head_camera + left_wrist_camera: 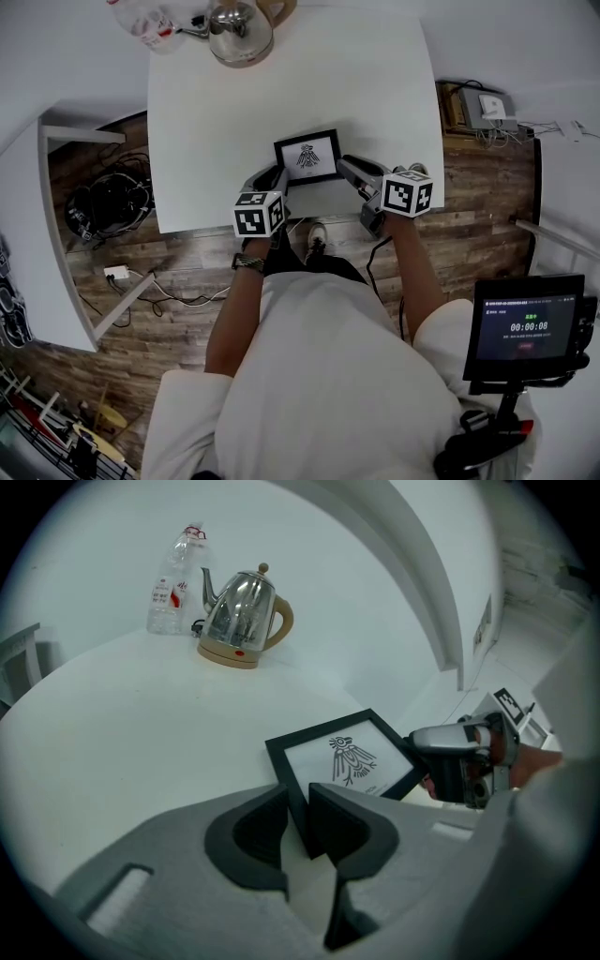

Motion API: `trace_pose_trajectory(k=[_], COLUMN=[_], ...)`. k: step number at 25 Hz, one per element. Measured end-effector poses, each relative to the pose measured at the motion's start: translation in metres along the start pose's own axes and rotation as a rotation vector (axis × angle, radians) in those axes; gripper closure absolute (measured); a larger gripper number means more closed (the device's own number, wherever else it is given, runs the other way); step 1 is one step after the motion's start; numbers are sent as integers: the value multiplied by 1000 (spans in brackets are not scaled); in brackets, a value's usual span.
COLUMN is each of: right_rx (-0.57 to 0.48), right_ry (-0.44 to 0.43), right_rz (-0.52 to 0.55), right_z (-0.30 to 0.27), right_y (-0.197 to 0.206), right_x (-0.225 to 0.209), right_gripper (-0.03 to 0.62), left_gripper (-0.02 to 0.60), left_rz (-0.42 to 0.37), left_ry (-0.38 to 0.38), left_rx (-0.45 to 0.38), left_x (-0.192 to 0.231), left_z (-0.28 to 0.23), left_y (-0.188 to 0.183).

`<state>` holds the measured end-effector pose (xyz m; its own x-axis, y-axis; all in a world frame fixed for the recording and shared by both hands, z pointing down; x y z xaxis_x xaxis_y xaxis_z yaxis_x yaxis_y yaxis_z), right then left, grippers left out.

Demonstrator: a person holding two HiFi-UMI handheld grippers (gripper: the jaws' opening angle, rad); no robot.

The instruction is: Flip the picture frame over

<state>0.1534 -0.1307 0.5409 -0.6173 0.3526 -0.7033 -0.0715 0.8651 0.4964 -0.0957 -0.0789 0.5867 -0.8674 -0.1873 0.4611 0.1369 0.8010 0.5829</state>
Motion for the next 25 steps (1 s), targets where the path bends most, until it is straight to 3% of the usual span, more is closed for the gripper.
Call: trace_pose_trajectory(k=[9,25], right_rx=[-58,-22], right_ry=[-73,-226], right_rz=[-14,25], right_z=[-4,-28], right_y=[-20,-29], right_x=[12,47], right_gripper=[522,525], left_gripper=[529,534], left_rz=[1,57], left_ry=[26,18], left_rx=[-3,-47], left_x=[-2,14], left_z=[-10,-4], left_y=[-4,-5])
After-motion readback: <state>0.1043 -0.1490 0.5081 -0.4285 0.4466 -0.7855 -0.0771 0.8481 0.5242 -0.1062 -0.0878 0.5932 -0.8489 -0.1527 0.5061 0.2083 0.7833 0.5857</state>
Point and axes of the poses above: the fingertips, and each gripper's own axes: z backward along the fingers, x to its left, y out of its underside, the point moved 10 cm from there along z, backward along the fingers, and after that the axes turned 1 degree about x, right-handed, at the moved point
